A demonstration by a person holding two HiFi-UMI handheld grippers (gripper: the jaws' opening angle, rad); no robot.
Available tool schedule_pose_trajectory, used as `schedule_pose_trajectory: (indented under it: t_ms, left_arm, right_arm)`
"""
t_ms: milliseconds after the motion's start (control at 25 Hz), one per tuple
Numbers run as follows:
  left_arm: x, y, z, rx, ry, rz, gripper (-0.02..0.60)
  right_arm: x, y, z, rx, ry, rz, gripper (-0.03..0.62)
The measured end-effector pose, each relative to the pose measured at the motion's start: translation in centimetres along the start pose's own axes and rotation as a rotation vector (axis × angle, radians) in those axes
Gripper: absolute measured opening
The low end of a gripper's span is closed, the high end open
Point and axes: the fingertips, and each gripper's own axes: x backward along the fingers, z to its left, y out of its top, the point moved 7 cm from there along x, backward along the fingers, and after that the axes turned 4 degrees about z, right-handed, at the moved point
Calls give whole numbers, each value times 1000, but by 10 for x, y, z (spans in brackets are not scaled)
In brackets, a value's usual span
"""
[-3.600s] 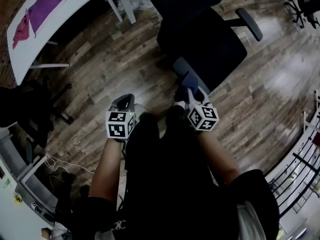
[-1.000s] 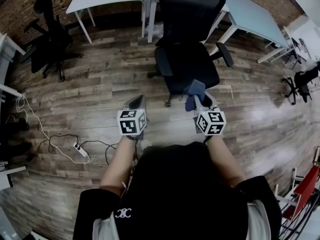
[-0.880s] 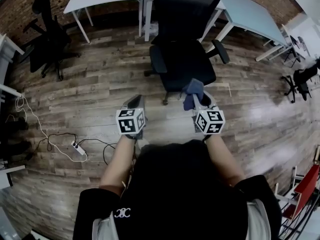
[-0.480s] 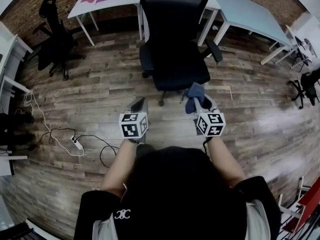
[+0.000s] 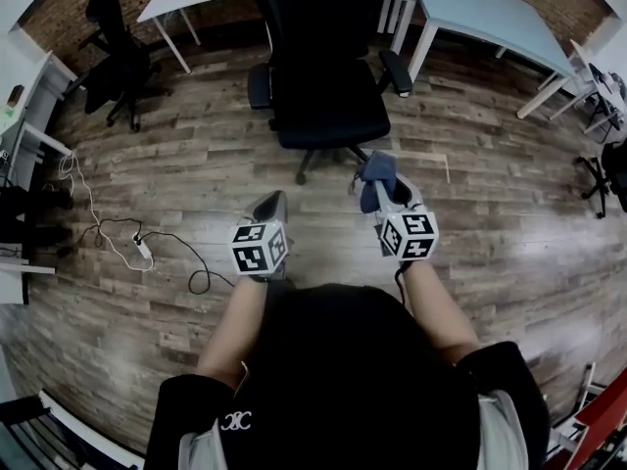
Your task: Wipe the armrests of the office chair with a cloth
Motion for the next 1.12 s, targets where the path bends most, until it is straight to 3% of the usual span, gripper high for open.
schedule_pose_trajectory:
  t_ms: [440, 640, 920, 1120]
  left_arm:
    - [34, -26, -66, -37, 23, 26, 5]
    - [46, -31, -65, -50, 40, 22, 5]
    - [59, -41, -53, 7, 106, -13, 5]
    - [60, -48, -60, 3, 98, 3, 5]
  right_arm:
    - [48, -16, -9, -42, 61, 14, 84]
    - [57, -18, -12, -44, 39, 15, 81]
    - [72, -16, -12, -7, 59, 0, 80]
    - [80, -17, -8, 6, 76, 3, 80]
